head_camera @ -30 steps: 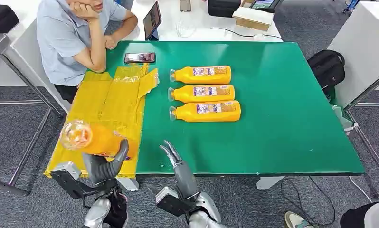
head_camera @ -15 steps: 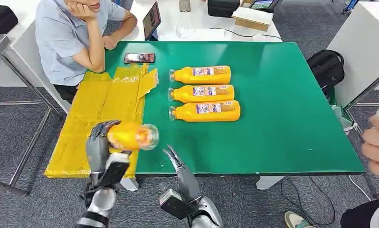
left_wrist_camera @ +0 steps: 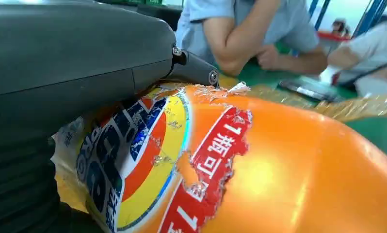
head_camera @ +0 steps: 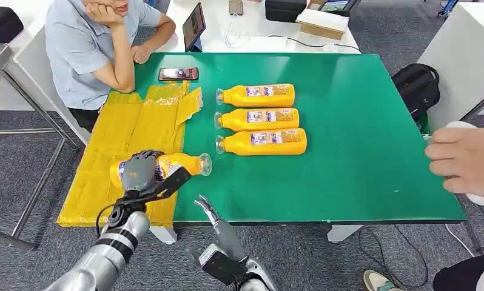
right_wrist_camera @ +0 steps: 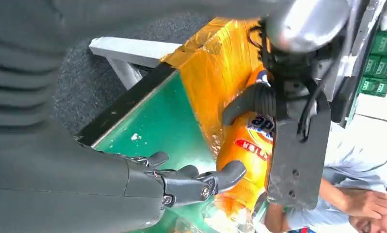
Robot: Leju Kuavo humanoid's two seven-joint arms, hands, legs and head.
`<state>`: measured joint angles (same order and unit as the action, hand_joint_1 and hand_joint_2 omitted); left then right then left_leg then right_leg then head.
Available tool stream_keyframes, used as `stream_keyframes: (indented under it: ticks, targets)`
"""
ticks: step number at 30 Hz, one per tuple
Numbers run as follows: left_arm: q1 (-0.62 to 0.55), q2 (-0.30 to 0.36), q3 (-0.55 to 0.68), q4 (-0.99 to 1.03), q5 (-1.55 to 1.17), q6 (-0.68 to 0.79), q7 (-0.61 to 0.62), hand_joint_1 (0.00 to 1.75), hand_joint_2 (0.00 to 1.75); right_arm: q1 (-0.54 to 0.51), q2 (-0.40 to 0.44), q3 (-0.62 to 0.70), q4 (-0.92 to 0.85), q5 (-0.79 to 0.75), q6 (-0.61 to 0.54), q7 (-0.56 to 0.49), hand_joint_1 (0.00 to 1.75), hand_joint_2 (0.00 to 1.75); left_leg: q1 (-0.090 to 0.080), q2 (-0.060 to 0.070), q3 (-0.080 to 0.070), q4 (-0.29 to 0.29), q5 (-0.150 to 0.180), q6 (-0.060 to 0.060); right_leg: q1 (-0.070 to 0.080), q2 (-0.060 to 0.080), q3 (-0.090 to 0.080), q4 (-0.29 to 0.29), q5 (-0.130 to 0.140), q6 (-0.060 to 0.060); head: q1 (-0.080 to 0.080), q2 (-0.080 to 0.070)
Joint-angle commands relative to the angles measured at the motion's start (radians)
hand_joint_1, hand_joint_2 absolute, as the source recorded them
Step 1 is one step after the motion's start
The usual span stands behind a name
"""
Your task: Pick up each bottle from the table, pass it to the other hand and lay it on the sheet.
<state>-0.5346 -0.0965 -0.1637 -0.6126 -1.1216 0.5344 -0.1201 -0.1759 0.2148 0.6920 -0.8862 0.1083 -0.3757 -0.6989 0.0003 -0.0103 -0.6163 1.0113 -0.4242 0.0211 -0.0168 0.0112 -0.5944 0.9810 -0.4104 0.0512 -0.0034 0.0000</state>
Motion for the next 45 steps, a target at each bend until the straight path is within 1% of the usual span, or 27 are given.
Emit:
stream_keyframes:
  ticks: [1,2,3,5,10,14,16,17,18,20,22,23,24,25,29,30,33,34,35,36,37,38,39,40,42,44,45]
  targets:
    - [-0.089,0.046,-0.038,0.206,0.044,-0.163,0.001,0.35,1.75,0.014,0.005,-0.029,0.065,-0.023,0.012,0.001,0.0,0.0,0.001,0.003,0.006,-0.002,-0.001,-0.002,0.001,0.001,0.005,-0.001,0.0,-0.003,0.0,0.0]
    - [-0.087,0.037,-0.017,0.197,0.082,-0.186,-0.019,0.28,1.75,0.017,0.005,-0.037,0.064,-0.024,0.005,0.001,0.0,0.0,0.001,0.002,0.006,-0.002,-0.001,-0.002,0.001,0.0,0.005,-0.001,0.0,-0.003,0.0,0.0]
    - [-0.082,0.029,-0.004,0.183,0.124,-0.223,-0.042,0.09,1.75,0.021,0.008,-0.051,0.065,-0.028,-0.002,0.001,0.0,0.0,0.0,0.002,0.006,-0.002,0.0,-0.001,0.001,0.001,0.005,-0.001,0.0,-0.002,0.0,0.0]
    - [-0.084,0.022,-0.007,0.176,0.144,-0.261,-0.045,0.0,1.75,0.02,0.01,-0.062,0.069,-0.034,-0.002,0.001,0.0,0.0,0.0,0.002,0.008,-0.002,-0.001,-0.002,0.001,0.0,0.006,-0.001,-0.001,-0.002,0.0,0.0]
    - [-0.064,0.014,-0.029,0.106,0.27,-0.428,-0.109,0.0,1.75,0.019,0.013,-0.078,0.083,-0.034,-0.008,0.001,0.0,0.0,0.0,0.002,0.008,-0.002,0.0,-0.002,0.0,0.0,0.006,0.0,-0.001,-0.001,0.0,0.0]
    - [-0.033,0.008,-0.042,0.037,0.365,-0.462,-0.166,0.0,1.75,0.022,0.008,-0.08,0.084,-0.026,-0.017,0.001,0.0,0.0,0.0,0.0,0.008,-0.002,0.0,-0.002,0.0,-0.001,0.007,0.0,-0.001,-0.001,0.0,0.0]
    - [0.035,-0.004,-0.034,-0.098,0.524,-0.483,-0.245,0.0,1.75,0.03,0.003,-0.087,0.081,-0.028,-0.027,0.001,0.0,0.0,0.0,-0.002,0.009,-0.002,0.0,-0.002,0.0,-0.001,0.009,-0.001,-0.001,-0.001,0.0,0.0]
    - [0.035,-0.004,-0.034,-0.098,0.524,-0.483,-0.245,0.0,1.75,0.03,0.003,-0.087,0.081,-0.028,-0.027,0.001,0.0,0.0,-0.001,-0.002,0.007,-0.002,0.0,-0.001,-0.001,-0.001,0.007,0.0,-0.001,-0.001,0.0,0.0]
    - [0.072,-0.007,-0.033,-0.176,0.591,-0.479,-0.277,0.0,1.75,0.032,0.0,-0.085,0.079,-0.024,-0.031,0.001,0.0,0.0,0.0,-0.001,0.009,-0.002,0.0,-0.002,0.0,-0.001,0.009,-0.001,-0.001,-0.002,0.0,0.0]
    - [0.072,-0.007,-0.033,-0.176,0.591,-0.479,-0.277,0.0,1.75,0.032,0.0,-0.085,0.079,-0.024,-0.031,0.001,0.0,0.0,-0.001,-0.001,0.007,-0.001,0.0,-0.002,0.0,-0.001,0.006,0.0,-0.001,-0.001,0.0,0.0]
    - [0.135,-0.027,-0.004,-0.313,0.722,-0.419,-0.335,0.0,1.75,0.03,0.0,-0.085,0.086,-0.023,-0.027,0.001,0.0,0.0,0.0,0.0,0.007,-0.001,-0.001,-0.002,0.001,-0.001,0.006,0.0,-0.001,-0.002,0.0,0.0]
    - [0.177,-0.05,0.015,-0.406,0.817,-0.341,-0.403,0.0,1.75,0.03,-0.003,-0.076,0.084,-0.015,-0.027,0.001,0.0,0.0,-0.001,-0.001,0.005,-0.001,0.0,-0.002,0.0,-0.001,0.005,0.0,-0.001,-0.001,0.0,0.0]
    - [0.206,-0.065,0.019,-0.483,0.939,-0.322,-0.416,0.0,1.75,0.029,-0.004,-0.072,0.081,-0.01,-0.036,0.001,0.0,0.0,0.0,-0.001,0.006,-0.001,-0.001,-0.002,0.001,-0.002,0.006,0.0,-0.002,-0.002,0.0,0.0]
    - [0.243,-0.083,0.024,-0.585,1.085,-0.331,-0.425,0.0,1.75,0.031,-0.007,-0.066,0.068,-0.004,-0.05,0.001,0.0,0.0,0.0,-0.001,0.005,0.0,-0.001,-0.002,0.001,-0.001,0.004,0.001,-0.002,-0.002,0.0,0.0]
    - [0.261,-0.071,-0.004,-0.639,1.101,-0.319,-0.395,0.0,1.75,0.03,-0.006,-0.065,0.07,-0.005,-0.051,0.001,0.0,0.0,0.0,0.0,0.002,0.0,-0.001,-0.002,0.001,-0.001,0.001,0.001,-0.001,-0.001,0.0,0.0]
    - [0.27,-0.074,0.01,-0.663,1.255,-0.379,-0.365,0.0,1.75,0.034,-0.013,-0.059,0.047,0.006,-0.084,0.001,0.0,0.0,0.0,0.0,0.004,0.0,-0.002,-0.002,0.001,-0.001,0.003,0.001,-0.002,-0.002,0.0,0.0]
    - [0.309,-0.061,0.01,-0.765,1.419,-0.392,-0.36,0.0,1.75,0.045,-0.049,-0.032,-0.028,0.08,-0.193,0.001,0.0,0.0,0.001,0.0,0.001,0.001,-0.002,-0.002,0.001,-0.001,0.001,0.001,-0.002,-0.002,0.0,0.0]
    - [0.335,-0.058,0.017,-0.81,1.439,-0.386,-0.362,0.0,1.75,0.049,-0.069,-0.031,-0.056,0.137,-0.261,0.001,0.0,1.75,0.0,0.001,0.001,0.0,-0.001,-0.002,0.001,0.0,0.0,0.001,-0.001,-0.001,0.0,0.0]
    - [0.356,-0.05,0.012,-0.84,1.405,-0.333,-0.374,0.0,1.75,0.056,-0.084,-0.049,-0.075,0.207,-0.32,0.002,0.0,1.75,0.0,0.002,0.0,0.0,-0.001,-0.002,0.001,0.001,-0.001,0.001,-0.001,-0.001,0.0,0.0]
    - [0.387,-0.035,-0.004,-0.872,1.314,-0.244,-0.409,0.0,1.75,0.092,-0.096,-0.15,-0.144,0.408,-0.322,0.056,0.0,1.75,0.0,0.002,0.0,0.0,0.0,-0.001,0.0,0.001,-0.002,0.001,-0.001,-0.001,0.0,0.0]
    - [0.413,-0.023,-0.019,-0.888,1.235,-0.177,-0.418,0.0,1.75,0.114,-0.109,-0.208,-0.186,0.526,-0.322,0.096,0.0,1.75,0.0,0.002,0.001,0.0,-0.001,-0.002,0.0,0.001,0.0,0.001,-0.001,-0.002,0.0,0.0]
    - [0.441,-0.011,-0.035,-0.895,1.143,-0.116,-0.426,0.0,1.75,0.116,-0.133,-0.241,-0.197,0.607,-0.322,0.163,0.0,1.75,-0.001,0.001,0.001,-0.001,-0.001,-0.002,0.0,-0.001,0.0,0.0,-0.001,-0.001,0.0,0.0]
    - [0.484,0.0,-0.05,-0.907,1.053,-0.073,-0.424,0.0,1.75,0.108,-0.178,-0.271,-0.194,0.773,-0.322,0.279,0.0,1.75,-0.001,0.0,0.003,-0.001,-0.002,-0.002,0.0,-0.002,0.003,0.0,-0.002,-0.002,0.0,0.0]
    - [0.514,0.008,-0.06,-0.916,1.018,-0.069,-0.429,0.0,1.75,0.106,-0.207,-0.31,-0.199,0.882,-0.322,0.327,0.0,1.75,-0.001,0.001,0.003,-0.002,-0.001,-0.001,-0.001,-0.001,0.002,-0.001,-0.002,-0.001,0.0,0.0]
    - [0.569,0.011,-0.086,-0.938,0.879,-0.019,-0.449,0.0,1.75,0.12,-0.217,-0.442,-0.207,1.015,-0.322,0.346,0.0,1.75,-0.001,0.001,0.005,-0.003,-0.002,-0.001,-0.001,0.0,0.004,-0.002,-0.002,-0.001,0.0,0.0]
    - [0.608,-0.001,-0.097,-0.969,0.86,-0.004,-0.459,0.0,1.75,0.118,-0.235,-0.472,-0.193,1.009,-0.322,0.325,0.0,1.75,-0.002,-0.002,0.002,-0.002,-0.001,0.0,-0.001,-0.003,0.002,-0.001,-0.002,-0.001,0.0,0.0]
    - [0.621,-0.01,-0.093,-0.987,0.93,-0.046,-0.448,0.0,1.75,0.109,-0.244,-0.463,-0.162,1.013,-0.322,0.35,0.0,1.75,-0.002,-0.002,0.004,-0.002,-0.002,0.0,-0.001,-0.003,0.005,-0.002,-0.003,-0.001,0.0,0.0]
